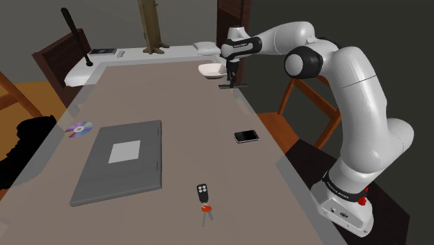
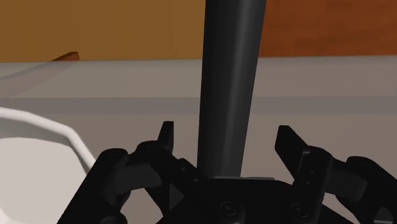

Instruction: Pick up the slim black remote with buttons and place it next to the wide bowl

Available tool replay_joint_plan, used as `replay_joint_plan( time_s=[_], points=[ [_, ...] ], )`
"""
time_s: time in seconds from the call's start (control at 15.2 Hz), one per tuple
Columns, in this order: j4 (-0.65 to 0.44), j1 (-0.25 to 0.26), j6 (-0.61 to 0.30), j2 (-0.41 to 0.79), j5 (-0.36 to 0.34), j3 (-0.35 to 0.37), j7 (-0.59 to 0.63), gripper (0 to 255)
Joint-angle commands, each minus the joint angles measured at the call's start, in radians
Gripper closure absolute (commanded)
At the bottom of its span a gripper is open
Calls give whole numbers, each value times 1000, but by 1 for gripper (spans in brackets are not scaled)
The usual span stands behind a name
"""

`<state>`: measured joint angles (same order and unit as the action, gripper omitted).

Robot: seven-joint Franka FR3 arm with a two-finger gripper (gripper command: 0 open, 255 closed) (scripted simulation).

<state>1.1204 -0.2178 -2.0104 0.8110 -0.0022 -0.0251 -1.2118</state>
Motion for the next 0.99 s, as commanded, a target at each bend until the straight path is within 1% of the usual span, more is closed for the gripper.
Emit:
replay_joint_plan(
  time_s=[0.0,0.13,0.4,0.92],
  points=[
    [0,0,0,0,0,0,0,0],
    [0,0,0,0,0,0,0,0],
    [-47,1,94,-47,-1,0,0,0],
    [-47,1,94,-47,-1,0,0,0]
  ],
)
